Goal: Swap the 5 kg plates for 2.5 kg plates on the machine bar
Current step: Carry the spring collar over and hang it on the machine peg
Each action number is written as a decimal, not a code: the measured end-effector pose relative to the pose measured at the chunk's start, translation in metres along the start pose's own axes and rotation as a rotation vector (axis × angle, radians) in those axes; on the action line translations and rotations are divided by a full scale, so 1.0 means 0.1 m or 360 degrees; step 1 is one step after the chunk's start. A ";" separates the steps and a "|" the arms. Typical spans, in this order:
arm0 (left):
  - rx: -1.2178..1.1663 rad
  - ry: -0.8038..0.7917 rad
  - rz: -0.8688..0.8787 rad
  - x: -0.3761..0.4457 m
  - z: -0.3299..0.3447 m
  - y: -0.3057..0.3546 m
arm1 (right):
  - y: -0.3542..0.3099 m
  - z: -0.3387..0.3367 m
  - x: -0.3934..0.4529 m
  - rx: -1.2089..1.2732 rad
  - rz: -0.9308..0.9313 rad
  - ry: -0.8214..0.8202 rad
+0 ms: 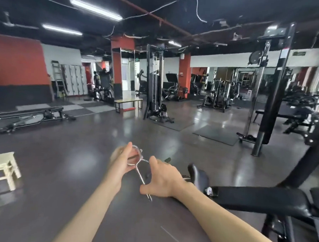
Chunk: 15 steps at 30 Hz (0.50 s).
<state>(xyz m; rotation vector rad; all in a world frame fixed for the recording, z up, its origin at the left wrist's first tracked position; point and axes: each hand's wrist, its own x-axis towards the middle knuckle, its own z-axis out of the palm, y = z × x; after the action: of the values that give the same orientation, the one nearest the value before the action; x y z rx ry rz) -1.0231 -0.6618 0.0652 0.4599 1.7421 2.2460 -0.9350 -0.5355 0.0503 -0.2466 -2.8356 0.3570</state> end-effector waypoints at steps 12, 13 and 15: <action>0.0160 0.0034 -0.0182 2.87 -1.03 -0.73 | 0.32 1.41 2.84 0.0132 -0.0157 -0.0312; 0.0138 0.0044 -0.0212 3.13 -1.12 -0.82 | 0.34 1.52 3.10 0.0116 -0.0154 -0.0364; 0.0091 0.0036 -0.0235 3.69 -1.28 -0.97 | 0.40 1.71 3.67 0.0087 -0.0140 -0.0420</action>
<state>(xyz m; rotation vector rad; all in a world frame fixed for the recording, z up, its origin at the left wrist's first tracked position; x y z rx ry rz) -1.4117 -0.6065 -0.0257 0.3070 1.7930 2.1123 -1.3270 -0.4608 -0.0299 -0.0673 -3.0765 0.4794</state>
